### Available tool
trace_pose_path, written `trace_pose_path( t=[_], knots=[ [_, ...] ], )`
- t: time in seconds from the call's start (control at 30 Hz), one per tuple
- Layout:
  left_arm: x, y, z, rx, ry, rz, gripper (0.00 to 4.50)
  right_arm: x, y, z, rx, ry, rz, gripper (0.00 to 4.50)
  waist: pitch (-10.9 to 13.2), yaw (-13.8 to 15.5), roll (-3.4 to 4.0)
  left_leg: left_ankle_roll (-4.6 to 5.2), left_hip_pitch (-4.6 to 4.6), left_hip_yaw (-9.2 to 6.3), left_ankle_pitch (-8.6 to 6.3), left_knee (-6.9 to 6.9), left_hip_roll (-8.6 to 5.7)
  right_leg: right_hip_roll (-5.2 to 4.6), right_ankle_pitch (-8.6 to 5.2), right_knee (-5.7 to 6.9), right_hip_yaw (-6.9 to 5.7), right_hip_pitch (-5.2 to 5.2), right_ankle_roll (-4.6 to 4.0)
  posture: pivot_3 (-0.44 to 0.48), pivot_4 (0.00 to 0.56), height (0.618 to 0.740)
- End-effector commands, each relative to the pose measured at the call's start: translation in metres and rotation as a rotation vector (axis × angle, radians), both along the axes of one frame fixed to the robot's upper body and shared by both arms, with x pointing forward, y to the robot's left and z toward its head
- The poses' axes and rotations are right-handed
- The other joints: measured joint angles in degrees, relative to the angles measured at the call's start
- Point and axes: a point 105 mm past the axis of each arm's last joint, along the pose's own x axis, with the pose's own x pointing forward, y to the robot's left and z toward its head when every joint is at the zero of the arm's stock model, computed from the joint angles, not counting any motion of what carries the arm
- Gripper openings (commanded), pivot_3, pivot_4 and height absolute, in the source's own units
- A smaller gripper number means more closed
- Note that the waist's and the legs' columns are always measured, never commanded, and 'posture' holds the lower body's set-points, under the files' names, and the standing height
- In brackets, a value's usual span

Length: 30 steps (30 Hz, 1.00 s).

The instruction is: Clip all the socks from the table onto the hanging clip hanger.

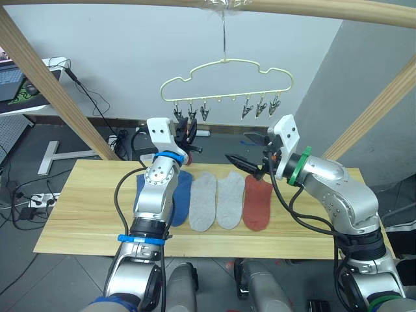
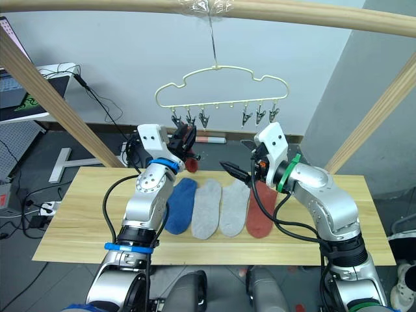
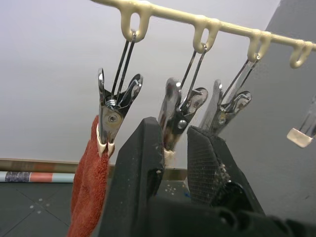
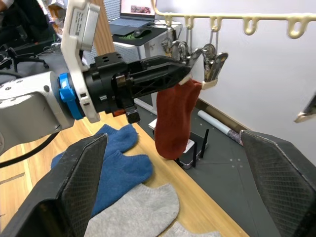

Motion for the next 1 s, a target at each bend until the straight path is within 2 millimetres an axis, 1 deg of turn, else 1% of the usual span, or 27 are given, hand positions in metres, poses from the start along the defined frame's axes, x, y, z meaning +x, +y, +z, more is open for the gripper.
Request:
trace_pose_path(
  t=[0.03,0.27,0.67,0.9,1.0],
  knots=[
    [0.003,-0.005,0.023,-0.009,-0.085,-0.004,1.14,-0.002,-0.001,0.018,0.022,-0.06,0.001,4.5,0.0,-0.02,0.0,0.0,0.0,0.02,0.0,0.03,-0.01,0.0,0.03,0.0,0.03,0.0,0.05,-0.092,0.233,0.74],
    [0.006,-0.011,0.027,-0.006,-0.098,-0.02,1.14,-0.001,-0.003,0.02,0.038,-0.047,-0.011,4.5,0.0,-0.09,0.0,0.01,-0.02,0.17,0.0,0.21,-0.04,0.0,0.13,0.01,0.07,0.03,0.2,-0.095,0.235,0.74],
    [0.015,-0.013,0.029,0.016,-0.101,-0.001,1.14,0.001,-0.004,0.023,0.059,-0.031,-0.02,4.5,-0.01,-0.12,-0.01,0.01,-0.02,0.18,0.0,0.23,-0.04,0.0,0.15,0.03,0.07,0.03,0.22,-0.103,0.232,0.74],
    [0.017,-0.013,0.031,0.02,-0.112,0.004,1.14,0.001,-0.004,0.024,0.064,-0.028,-0.022,4.5,-0.01,-0.13,-0.01,0.01,-0.02,0.18,0.0,0.25,-0.03,0.0,0.16,0.05,0.07,0.03,0.22,-0.106,0.232,0.74],
    [0.017,-0.011,0.032,0.027,-0.121,0.015,1.74,0.002,-0.004,0.025,0.065,-0.029,-0.026,4.5,-0.01,-0.14,-0.01,0.01,-0.02,0.18,0.0,0.26,-0.04,0.0,0.16,0.07,0.07,0.03,0.22,-0.106,0.232,0.74]
  ],
)
